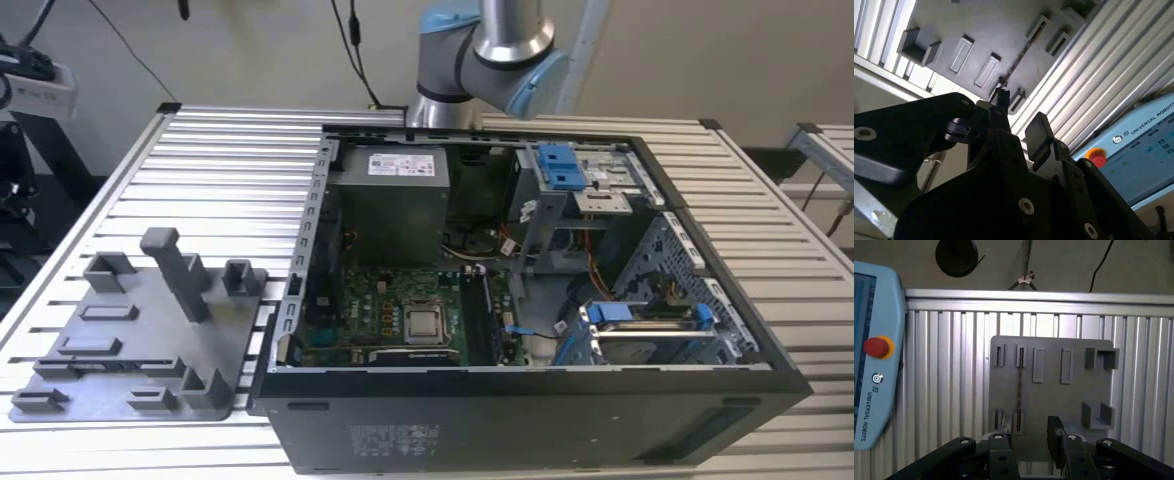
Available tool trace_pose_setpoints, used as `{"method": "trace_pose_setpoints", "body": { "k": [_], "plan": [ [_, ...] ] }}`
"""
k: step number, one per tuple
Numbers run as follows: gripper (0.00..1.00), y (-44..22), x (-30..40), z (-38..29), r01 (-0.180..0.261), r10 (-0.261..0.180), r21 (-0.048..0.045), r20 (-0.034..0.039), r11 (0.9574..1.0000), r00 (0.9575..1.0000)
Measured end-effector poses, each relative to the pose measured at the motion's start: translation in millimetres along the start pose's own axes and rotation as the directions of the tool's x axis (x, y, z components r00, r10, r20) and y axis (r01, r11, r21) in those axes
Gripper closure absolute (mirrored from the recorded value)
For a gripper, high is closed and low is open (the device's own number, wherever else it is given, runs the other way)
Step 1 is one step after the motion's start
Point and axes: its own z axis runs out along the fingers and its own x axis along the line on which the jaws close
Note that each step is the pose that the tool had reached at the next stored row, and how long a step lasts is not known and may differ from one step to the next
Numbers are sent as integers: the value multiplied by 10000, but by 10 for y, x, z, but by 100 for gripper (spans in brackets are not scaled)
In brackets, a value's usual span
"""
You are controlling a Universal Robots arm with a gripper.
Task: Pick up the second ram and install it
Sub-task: 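Pick up the second ram and move it above second insertion slot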
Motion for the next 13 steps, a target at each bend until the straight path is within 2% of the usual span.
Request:
{"method": "trace_pose_setpoints", "body": {
  "k": [5, 13],
  "plan": [
    [58, 0, 1, 38, 164, -164, 0, -1, 9999, 9999],
    [58, -2, 1, 131, 175, -175, -2, -2, 9998, 9998]
  ]
}}
